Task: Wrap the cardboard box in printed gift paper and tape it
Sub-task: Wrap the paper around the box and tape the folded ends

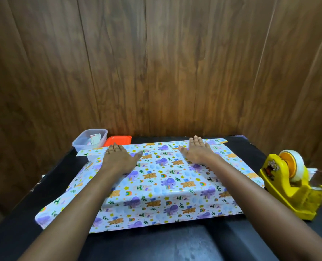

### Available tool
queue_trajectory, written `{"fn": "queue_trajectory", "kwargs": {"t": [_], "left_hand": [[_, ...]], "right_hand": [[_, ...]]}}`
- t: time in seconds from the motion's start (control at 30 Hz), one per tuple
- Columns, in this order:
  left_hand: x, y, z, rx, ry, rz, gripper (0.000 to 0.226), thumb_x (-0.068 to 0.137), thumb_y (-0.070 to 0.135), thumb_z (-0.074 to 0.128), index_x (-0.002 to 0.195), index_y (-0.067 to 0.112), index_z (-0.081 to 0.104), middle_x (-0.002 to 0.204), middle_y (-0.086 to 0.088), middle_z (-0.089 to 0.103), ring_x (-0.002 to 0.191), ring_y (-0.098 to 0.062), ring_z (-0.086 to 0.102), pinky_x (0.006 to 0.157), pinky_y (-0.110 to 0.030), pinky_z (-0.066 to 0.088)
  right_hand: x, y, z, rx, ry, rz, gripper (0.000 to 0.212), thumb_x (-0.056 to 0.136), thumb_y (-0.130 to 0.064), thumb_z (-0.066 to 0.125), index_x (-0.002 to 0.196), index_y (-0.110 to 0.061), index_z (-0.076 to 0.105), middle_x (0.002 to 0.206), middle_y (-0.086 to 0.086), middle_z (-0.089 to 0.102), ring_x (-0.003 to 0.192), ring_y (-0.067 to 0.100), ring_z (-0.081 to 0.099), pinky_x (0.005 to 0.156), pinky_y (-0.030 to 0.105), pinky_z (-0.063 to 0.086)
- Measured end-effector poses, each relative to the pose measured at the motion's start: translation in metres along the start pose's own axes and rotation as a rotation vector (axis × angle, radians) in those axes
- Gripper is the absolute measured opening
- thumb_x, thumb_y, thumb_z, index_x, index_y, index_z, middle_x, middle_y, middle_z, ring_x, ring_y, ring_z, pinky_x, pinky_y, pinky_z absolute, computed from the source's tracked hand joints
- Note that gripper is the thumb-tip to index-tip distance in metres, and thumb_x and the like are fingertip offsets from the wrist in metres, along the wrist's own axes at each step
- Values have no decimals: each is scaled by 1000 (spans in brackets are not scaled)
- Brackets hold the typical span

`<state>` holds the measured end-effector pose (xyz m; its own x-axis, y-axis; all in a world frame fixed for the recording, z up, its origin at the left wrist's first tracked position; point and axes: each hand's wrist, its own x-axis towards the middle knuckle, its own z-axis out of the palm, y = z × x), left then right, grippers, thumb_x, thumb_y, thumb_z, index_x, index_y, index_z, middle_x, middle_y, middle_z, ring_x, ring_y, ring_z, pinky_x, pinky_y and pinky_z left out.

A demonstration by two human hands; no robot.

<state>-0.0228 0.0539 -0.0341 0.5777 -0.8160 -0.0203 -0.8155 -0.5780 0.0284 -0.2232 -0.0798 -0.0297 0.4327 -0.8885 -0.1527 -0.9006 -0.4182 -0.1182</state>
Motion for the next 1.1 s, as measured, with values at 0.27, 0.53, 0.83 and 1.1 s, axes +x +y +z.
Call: {"fn": "queue_trajectory", "kwargs": {"t": [0.27, 0.53, 0.83, 1.1], "left_hand": [[-8, 8, -6, -24, -45, 56, 84, 94, 61, 18, 148, -2, 5, 156, -18, -1, 145, -29, 3, 116, -39, 8], [-17, 60, -9, -32, -100, 547, 55, 103, 36, 17, 150, 13, 2, 158, 1, -6, 145, -14, -4, 117, -31, 4], [-18, 81, -13, 34, -70, 456, 73, 92, 64, 20, 149, 18, 15, 157, -1, 11, 142, -26, 18, 112, -44, 25], [-10, 91, -4, 57, -63, 425, 77, 91, 65, 18, 149, 15, 14, 158, -3, 6, 143, -28, 15, 112, -50, 24]], "right_hand": [[-13, 8, 2, -19, 0, 51, 76, 97, -56, 12, 150, -4, -6, 158, 12, -14, 146, 24, -12, 118, 43, -2], [-11, 11, 5, -6, 46, 21, 74, 99, -54, 14, 150, -4, -3, 158, 13, -11, 147, 24, -10, 117, 40, -3], [-31, 34, -10, 508, 200, -42, 37, 101, -18, 35, 126, 1, 55, 135, 16, 52, 125, 29, 47, 102, 34, 35], [-74, 103, -25, 807, 764, 132, 31, 90, -6, 46, 113, -7, 67, 121, 9, 65, 117, 24, 56, 97, 30, 42]]}}
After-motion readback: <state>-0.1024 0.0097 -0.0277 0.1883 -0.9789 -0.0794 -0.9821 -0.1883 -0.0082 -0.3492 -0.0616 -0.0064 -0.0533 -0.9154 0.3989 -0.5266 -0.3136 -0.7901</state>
